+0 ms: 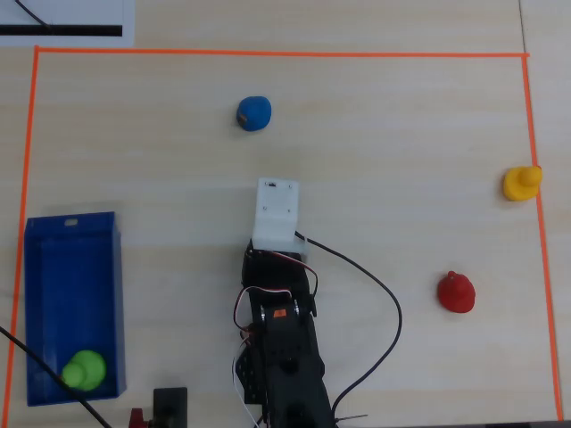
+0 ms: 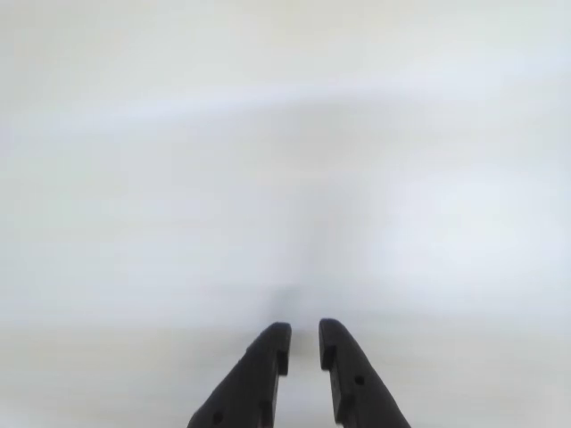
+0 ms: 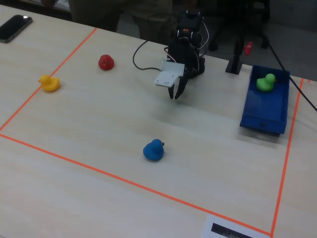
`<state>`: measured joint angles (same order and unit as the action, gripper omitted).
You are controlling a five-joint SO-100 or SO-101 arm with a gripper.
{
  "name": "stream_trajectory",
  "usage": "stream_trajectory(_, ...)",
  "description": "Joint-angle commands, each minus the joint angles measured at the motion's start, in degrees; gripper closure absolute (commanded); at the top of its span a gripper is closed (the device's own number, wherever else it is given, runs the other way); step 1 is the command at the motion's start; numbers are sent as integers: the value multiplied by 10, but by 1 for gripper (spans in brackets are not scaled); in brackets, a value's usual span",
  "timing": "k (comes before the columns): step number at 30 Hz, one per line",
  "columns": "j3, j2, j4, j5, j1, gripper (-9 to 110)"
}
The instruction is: Grasp green duck and put it into box.
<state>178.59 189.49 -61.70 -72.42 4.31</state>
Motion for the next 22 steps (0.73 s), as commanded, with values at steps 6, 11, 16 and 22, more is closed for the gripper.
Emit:
stream_trajectory(6, -4, 3, -134, -11, -19, 100)
stream_trajectory(11, -4, 3, -134, -11, -19, 100)
stream_trajectory(16, -4, 3, -134, -11, -19, 100)
stream_trajectory(22, -4, 3, -134, -11, -19, 100)
